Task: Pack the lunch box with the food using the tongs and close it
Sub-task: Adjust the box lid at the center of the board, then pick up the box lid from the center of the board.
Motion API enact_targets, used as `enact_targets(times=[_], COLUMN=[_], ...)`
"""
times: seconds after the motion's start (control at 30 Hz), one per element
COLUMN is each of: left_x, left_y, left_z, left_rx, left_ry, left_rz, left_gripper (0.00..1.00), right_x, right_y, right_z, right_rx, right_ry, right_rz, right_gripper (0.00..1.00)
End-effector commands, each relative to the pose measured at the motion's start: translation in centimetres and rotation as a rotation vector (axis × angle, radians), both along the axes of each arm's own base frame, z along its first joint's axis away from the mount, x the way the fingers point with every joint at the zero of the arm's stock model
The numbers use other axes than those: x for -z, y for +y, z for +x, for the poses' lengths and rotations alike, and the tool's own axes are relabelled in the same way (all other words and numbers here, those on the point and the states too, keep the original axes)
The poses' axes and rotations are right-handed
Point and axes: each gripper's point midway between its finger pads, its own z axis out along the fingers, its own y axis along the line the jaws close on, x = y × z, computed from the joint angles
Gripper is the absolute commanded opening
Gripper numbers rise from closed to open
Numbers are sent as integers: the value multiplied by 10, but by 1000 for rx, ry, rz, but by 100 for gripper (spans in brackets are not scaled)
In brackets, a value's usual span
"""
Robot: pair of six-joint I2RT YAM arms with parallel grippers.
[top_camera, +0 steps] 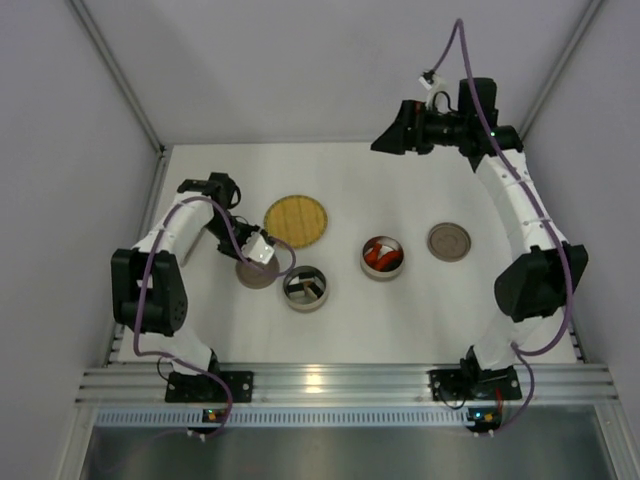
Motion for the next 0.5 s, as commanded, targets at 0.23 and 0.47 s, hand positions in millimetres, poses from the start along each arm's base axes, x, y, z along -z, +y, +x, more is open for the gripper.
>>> enact_targets(times=[0.23,0.47], left_x=[26,47], left_y=[-6,-13], left_z=[-13,6], left_rx=[235,171], left_ry=[0,-38], left_rz=[104,133], left_gripper=[52,52], right_x=[-5,-6], right_y=[-84,-90], right_z=[-1,-1], right_rx=[147,153], right_ry=[10,16], right_rz=[-3,12], right_gripper=[99,99])
